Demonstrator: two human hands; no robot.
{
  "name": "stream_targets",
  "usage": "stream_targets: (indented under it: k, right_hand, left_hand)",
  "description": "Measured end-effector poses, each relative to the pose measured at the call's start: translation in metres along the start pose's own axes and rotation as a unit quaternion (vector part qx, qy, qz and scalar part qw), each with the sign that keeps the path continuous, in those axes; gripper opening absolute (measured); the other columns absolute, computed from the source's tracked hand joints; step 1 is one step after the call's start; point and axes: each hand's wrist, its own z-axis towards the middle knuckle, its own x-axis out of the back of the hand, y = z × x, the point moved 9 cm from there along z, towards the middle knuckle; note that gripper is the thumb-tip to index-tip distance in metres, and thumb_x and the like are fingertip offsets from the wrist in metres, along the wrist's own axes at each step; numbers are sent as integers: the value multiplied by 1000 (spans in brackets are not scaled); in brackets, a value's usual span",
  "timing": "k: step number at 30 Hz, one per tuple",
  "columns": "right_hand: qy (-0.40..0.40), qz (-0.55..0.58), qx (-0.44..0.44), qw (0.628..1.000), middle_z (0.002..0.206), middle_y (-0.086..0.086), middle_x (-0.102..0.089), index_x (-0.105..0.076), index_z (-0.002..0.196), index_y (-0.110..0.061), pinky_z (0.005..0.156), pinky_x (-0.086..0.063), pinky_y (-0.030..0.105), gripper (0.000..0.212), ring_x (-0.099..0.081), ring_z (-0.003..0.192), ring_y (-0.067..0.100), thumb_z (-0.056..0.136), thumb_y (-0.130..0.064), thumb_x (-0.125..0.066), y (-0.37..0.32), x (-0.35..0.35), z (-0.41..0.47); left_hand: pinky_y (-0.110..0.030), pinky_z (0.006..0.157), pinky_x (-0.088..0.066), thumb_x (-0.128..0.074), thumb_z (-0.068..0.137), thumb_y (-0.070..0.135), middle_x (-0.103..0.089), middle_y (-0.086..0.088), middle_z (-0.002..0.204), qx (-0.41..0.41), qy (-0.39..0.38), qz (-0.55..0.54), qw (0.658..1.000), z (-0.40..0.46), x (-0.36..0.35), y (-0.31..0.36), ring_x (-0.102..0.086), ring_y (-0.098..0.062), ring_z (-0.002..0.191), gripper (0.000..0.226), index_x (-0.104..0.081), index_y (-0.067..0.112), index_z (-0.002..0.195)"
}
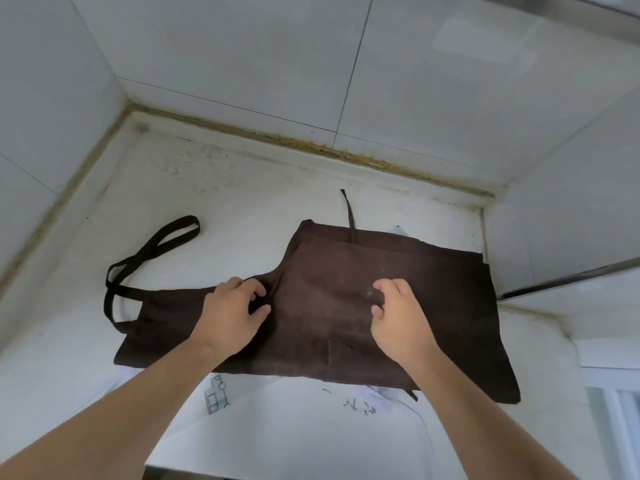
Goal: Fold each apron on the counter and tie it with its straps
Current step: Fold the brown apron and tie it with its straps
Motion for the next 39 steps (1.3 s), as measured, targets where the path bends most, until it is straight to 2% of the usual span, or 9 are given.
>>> stream_targets:
  k: [4,8,12,15,20,25,29,34,39]
  right_hand:
    - [30,-27,-4,999,142,9,-56,-56,143,-15,112,-42,42,41,-50,132,29,108,-34,-48,-23,16,73]
    - [-2,-93,-26,995,113,4,-70,-65,119,-19,102,-40,46,45,-61,113,30,103,-56,-45,-40,7,119]
    - [-42,-109,-13,993,99,1,-68,-62,99,-22,95,-40,42,12,-61,104,29,101,-31,-54,-49,-6,132]
    - [-35,-14,-44,998,90,1,-64,-61,91,-18,86,-48,40,10,-63,94,27,94,-16,-52,-50,2,143]
    - [93,22,46,994,84,-5,-63,-56,92,-23,89,-45,42,18,-61,84,23,106,-32,-49,-68,36,152]
    - [-26,-100,54,993,104,-4,-63,-56,121,-18,101,-45,43,32,-60,97,21,100,-43,-61,-49,16,153]
    - [83,-190,99,973,102,6,-68,-71,116,-13,93,-51,42,21,-62,95,27,98,-18,-62,-38,33,149]
    - [145,-177,105,968,139,12,-51,-49,143,-8,114,-41,43,50,-46,129,31,96,-21,-61,-50,30,93]
    - [54,-159,187,968,164,2,-30,-32,159,-23,123,-32,45,56,-30,149,25,106,-40,-39,-45,-48,-12]
  left_hand:
    - [-31,88,-53,-58,105,26,-66,12,103,-10,7,-48,999,15,-12,10,-62,-9,89,13,-65,30,114]
    - [-32,76,-55,-49,109,33,-69,13,90,-1,23,-40,999,16,-9,3,-65,-9,76,12,-57,37,115]
    - [-40,71,-60,-44,109,38,-70,10,82,15,22,-27,999,18,-6,-2,-66,-12,68,10,-52,39,115]
    - [-42,67,-60,-42,109,40,-72,7,82,28,28,-28,999,22,-2,-4,-66,-17,64,9,-49,40,114]
    - [-43,68,-60,-43,109,42,-72,6,82,54,32,-66,996,26,3,-7,-67,-19,67,10,-51,37,112]
    - [-35,81,-58,-58,101,42,-68,13,94,74,26,-45,996,24,13,-16,-66,-12,87,13,-61,33,110]
    - [-38,80,-59,-61,102,31,-66,13,93,20,57,-33,998,24,22,-23,-65,-12,86,5,-66,31,103]
    - [-45,92,-51,-68,96,11,-61,-6,116,-62,196,67,976,6,44,-14,-58,-27,103,22,-67,13,118]
    - [-40,97,-51,-52,102,28,-55,5,126,-178,69,80,978,-25,1,-19,-58,-19,110,28,-65,23,126]
